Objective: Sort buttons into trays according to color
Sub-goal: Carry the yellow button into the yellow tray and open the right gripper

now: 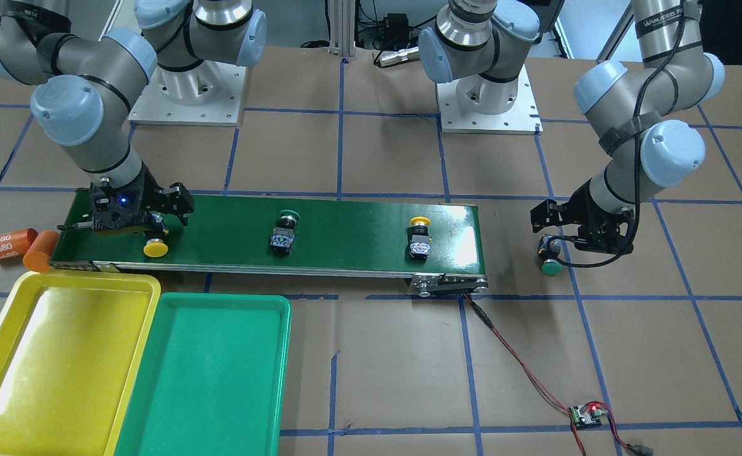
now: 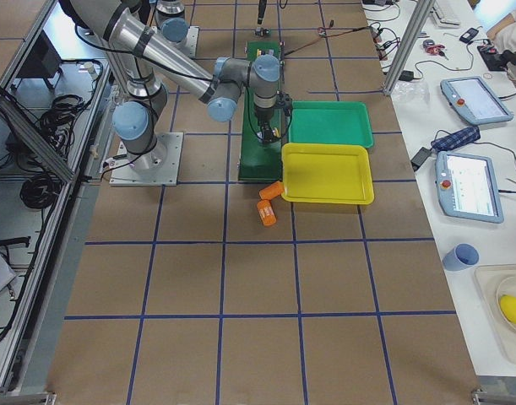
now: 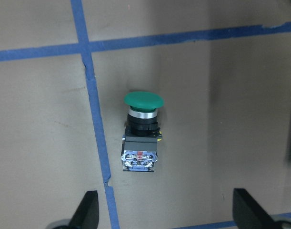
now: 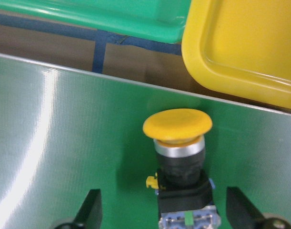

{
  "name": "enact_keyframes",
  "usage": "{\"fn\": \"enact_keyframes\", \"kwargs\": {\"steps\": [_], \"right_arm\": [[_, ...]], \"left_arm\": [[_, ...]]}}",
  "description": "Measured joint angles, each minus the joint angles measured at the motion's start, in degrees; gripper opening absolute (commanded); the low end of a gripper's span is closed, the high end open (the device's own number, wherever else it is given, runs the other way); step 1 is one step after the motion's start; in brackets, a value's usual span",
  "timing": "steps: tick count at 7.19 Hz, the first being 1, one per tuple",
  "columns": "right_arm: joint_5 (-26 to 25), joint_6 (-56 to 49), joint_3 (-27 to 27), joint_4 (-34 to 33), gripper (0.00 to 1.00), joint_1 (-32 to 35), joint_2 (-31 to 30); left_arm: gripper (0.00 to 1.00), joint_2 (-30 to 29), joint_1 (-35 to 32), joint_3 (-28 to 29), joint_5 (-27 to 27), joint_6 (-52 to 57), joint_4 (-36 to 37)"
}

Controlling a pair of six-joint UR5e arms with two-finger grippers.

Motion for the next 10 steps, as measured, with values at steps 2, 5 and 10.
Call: {"fn": "enact_keyframes", "kwargs": {"steps": [2, 5, 10], "right_arm": [[-0.44, -3.25, -0.37, -0.12, 0.15, -0.06, 0.38], [-3.19, -3.58, -8.51, 0.73, 0.31, -0.27, 4.59], [-8.26, -8.33, -28.35, 2.76, 1.00, -5.24, 21.42]], "left_arm": [[1.00, -2.23, 0.04, -2.22, -0.04, 0.70, 5.04], [0.25, -5.83, 0.10, -2.95, -0.07, 1.56, 10.48], [0.00, -5.92, 0.10, -2.36, -0.06, 3.04, 10.75]]}}
